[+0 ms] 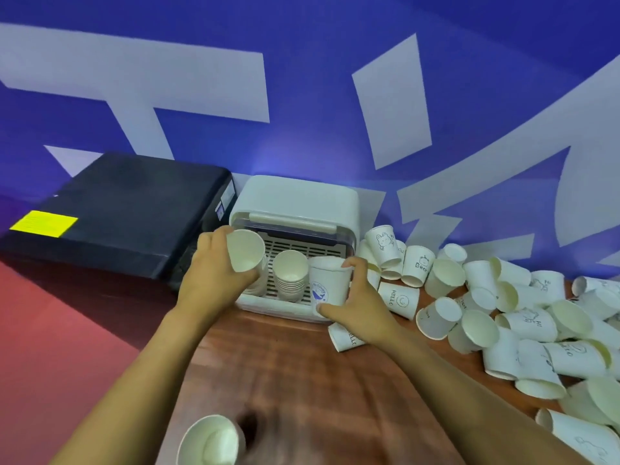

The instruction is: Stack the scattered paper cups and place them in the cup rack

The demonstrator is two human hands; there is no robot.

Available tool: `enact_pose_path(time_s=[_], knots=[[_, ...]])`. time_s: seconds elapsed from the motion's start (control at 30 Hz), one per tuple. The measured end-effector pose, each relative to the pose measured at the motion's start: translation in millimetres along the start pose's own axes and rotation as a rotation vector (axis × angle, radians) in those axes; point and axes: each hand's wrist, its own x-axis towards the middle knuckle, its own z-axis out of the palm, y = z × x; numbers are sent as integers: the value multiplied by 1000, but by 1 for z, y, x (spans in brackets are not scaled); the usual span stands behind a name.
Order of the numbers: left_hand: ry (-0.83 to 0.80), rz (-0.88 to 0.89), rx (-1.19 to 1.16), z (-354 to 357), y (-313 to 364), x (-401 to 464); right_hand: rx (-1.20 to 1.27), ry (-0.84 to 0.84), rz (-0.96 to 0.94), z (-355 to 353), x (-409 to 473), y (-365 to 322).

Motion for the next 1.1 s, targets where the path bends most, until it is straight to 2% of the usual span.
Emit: enact_pose_path(time_s=[0.67,0.9,1.1], knots=[[20,-35,-91,19,-26,37,-209,228,-241,45,60,-19],[-36,-44,-75,32,-35,39,-305,176,-235,55,57,-4],[-58,-73,-16,42,-36,42,-368,124,-154,56,61,7]])
